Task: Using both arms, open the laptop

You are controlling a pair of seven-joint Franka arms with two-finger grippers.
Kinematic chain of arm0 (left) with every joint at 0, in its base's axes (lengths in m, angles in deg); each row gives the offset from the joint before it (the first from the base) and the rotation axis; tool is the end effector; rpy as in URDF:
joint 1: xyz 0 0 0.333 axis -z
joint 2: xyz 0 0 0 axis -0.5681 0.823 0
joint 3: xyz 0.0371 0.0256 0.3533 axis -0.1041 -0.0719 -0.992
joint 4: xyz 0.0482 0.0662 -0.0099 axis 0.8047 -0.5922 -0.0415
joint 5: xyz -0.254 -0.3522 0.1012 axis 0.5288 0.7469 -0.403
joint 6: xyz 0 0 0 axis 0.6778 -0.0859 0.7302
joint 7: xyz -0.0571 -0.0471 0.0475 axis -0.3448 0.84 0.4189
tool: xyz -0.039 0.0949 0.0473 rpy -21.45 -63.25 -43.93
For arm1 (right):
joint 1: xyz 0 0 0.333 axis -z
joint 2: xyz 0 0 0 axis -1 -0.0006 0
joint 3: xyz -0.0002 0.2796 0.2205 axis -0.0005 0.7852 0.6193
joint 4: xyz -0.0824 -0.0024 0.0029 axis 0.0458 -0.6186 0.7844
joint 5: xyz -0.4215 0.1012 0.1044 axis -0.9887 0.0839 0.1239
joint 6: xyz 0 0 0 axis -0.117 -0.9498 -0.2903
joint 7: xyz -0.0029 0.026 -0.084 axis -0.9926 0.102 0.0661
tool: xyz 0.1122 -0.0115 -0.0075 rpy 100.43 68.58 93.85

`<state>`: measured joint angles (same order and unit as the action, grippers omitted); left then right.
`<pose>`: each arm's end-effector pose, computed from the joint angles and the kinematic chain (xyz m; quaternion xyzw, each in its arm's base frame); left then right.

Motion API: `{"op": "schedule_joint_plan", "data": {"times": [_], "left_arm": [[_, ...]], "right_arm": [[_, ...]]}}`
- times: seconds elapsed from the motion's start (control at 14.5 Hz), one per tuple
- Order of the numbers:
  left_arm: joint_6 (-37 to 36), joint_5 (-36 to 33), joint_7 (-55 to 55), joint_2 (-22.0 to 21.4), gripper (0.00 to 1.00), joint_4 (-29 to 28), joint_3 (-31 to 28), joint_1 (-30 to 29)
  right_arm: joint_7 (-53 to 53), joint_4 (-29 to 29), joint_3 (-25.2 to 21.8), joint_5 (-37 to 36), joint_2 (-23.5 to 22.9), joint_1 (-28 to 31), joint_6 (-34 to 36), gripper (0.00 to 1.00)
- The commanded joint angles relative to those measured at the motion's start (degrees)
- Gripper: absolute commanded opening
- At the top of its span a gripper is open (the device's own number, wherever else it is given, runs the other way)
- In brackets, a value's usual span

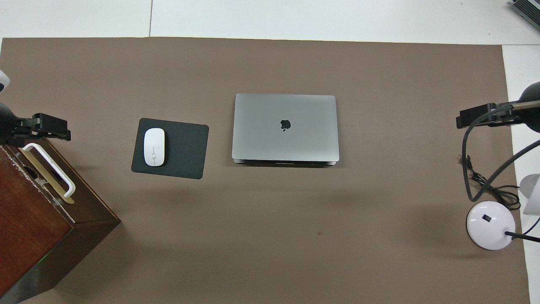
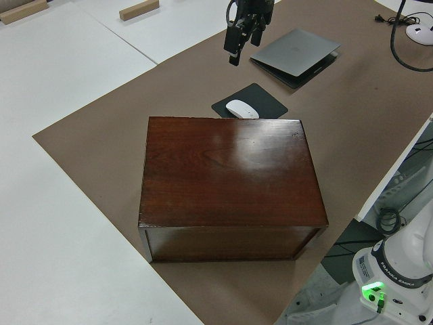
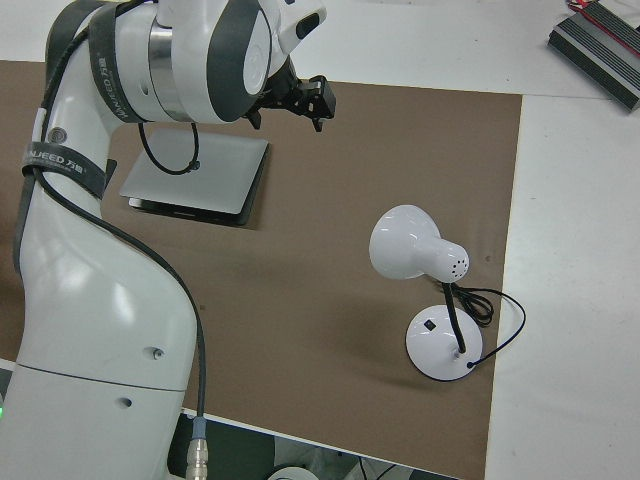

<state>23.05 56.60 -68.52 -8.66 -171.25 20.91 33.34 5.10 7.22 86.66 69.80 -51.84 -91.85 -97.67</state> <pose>0.6070 -0.0069 0.6086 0.9993 0.0368 0.0017 0.0090 0.6175 0.0134 0.6735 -0.9988 -0.0178 -0.0444 0.0050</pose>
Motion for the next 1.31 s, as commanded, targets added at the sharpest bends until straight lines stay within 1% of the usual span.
{"op": "schedule_joint_plan", "data": {"times": [0.0, 0.41, 0.76, 1.1, 1.17, 1.24], "left_arm": [[-0.1, -0.1, 1.0, 0.3, 1.00, 0.6, -0.4, 0.2], [0.3, 0.0, 4.1, 0.2, 1.00, 0.3, -0.5, 0.3], [0.7, 0.0, 3.7, 0.4, 1.00, 1.1, -1.6, 0.1], [0.6, 0.0, 3.5, 0.2, 1.00, 0.4, -1.6, 0.2], [0.8, 0.0, 3.4, 0.1, 0.94, 0.3, -1.6, 0.2], [0.6, 0.1, 3.1, 0.2, 0.58, 0.3, -1.6, 0.2]], "right_arm": [[-0.6, 1.6, -0.1, 1.1, 1.3, 0.3, -0.6, 1.00], [-0.6, 1.5, -0.1, 1.1, 1.3, 0.3, -0.6, 1.00], [-0.7, 1.5, -0.1, 1.1, 1.3, 0.3, -0.6, 1.00], [-0.7, 1.6, -0.1, 1.1, 1.3, 0.3, -0.6, 1.00], [-0.7, 1.6, -0.1, 1.1, 1.3, 0.3, -0.6, 1.00], [-0.7, 1.5, -0.1, 1.1, 1.3, 0.3, -0.6, 1.00]]}}
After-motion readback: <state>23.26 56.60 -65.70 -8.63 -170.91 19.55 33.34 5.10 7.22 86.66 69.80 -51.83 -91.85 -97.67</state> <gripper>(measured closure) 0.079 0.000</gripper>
